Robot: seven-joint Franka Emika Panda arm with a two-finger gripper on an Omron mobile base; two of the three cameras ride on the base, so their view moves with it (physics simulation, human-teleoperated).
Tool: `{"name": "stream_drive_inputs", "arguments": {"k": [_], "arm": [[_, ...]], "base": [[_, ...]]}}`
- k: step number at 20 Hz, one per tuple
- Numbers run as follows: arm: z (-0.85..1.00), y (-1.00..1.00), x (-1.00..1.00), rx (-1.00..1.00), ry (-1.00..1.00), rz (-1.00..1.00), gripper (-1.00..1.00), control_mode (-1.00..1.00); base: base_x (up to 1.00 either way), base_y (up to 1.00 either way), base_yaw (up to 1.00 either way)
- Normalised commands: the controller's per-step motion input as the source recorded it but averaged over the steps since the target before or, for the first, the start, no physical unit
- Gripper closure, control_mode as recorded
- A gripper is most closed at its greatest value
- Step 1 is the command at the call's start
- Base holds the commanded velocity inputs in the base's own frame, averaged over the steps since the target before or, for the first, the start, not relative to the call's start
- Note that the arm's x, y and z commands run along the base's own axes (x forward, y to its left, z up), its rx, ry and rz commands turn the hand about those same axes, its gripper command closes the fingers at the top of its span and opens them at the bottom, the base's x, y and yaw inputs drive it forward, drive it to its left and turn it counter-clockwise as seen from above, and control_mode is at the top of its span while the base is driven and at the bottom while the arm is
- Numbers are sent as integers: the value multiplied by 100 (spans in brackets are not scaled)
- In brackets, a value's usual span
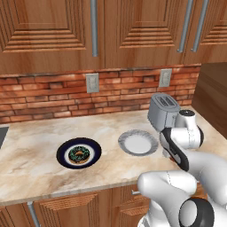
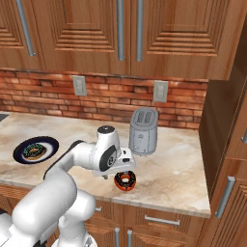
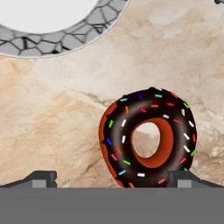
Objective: Place the pastries on the plates.
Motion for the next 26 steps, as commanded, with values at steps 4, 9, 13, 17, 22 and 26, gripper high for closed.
{"name": "stream_drive_inputs", "arguments": {"k": [4, 9, 13, 17, 22, 26], "arm": [[-48, 0, 0, 0, 1, 0, -100, -100], [-34, 0, 3, 0, 0, 3, -100, -100], [-39, 0, 2, 0, 0, 10, -100, -100], [-41, 0, 0, 0, -3, 18, -100, -100], [-50, 5, 0, 0, -1, 18, 100, -100], [57, 8, 0, -1, -3, 16, 100, -100]], "base": [[0, 0, 0], [0, 0, 0], [0, 0, 0], [0, 0, 0], [0, 0, 0], [0, 0, 0]]}}
